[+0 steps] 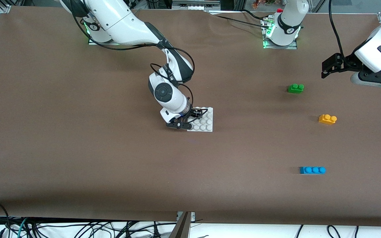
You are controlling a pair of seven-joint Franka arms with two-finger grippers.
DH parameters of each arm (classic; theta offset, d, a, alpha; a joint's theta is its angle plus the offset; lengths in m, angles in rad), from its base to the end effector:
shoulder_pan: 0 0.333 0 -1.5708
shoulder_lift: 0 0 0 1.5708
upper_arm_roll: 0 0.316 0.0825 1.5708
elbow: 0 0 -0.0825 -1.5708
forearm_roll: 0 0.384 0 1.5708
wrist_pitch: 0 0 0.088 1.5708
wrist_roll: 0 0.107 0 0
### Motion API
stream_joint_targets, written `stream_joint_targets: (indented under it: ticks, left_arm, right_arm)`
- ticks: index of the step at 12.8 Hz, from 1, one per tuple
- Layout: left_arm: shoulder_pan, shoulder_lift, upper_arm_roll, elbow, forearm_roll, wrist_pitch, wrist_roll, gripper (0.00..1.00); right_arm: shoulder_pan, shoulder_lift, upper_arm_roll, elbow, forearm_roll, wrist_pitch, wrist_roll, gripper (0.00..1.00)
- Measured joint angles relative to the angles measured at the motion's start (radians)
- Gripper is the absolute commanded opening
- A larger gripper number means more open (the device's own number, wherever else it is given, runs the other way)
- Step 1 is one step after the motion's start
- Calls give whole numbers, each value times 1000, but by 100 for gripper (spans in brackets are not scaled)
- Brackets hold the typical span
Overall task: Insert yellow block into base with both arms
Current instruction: 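Keep sliding the base plate toward the table middle with the right gripper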
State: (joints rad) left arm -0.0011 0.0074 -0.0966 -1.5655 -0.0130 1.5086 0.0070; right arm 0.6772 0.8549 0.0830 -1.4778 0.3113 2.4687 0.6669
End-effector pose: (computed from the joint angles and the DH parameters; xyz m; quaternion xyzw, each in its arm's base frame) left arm 0.5472 -0.0549 0.6177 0.9981 -0.0525 -0.0324 0.0054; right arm 0.5366 0.4939 0.1801 -0.9851 0.0845 0.0380 0.1451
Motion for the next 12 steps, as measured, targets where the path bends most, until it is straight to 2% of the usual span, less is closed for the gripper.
stream_joint_targets:
  ticks: [1,2,3,12]
  left_arm:
    - [0,-2,0,0,0,12,0,100]
    - [0,-8,0,0,0,20,0,100]
    - [-1,-15,0,0,0,21,0,100]
    - [1,-24,2,-46,0,93,0,100]
  right_arm:
    - [1,3,0,5,0,-2,2,73]
    - [1,3,-1,5,0,-2,2,90]
    - [5,12,0,9,0,4,2,100]
    - [15,42,-15,51,-1,23,-2,100]
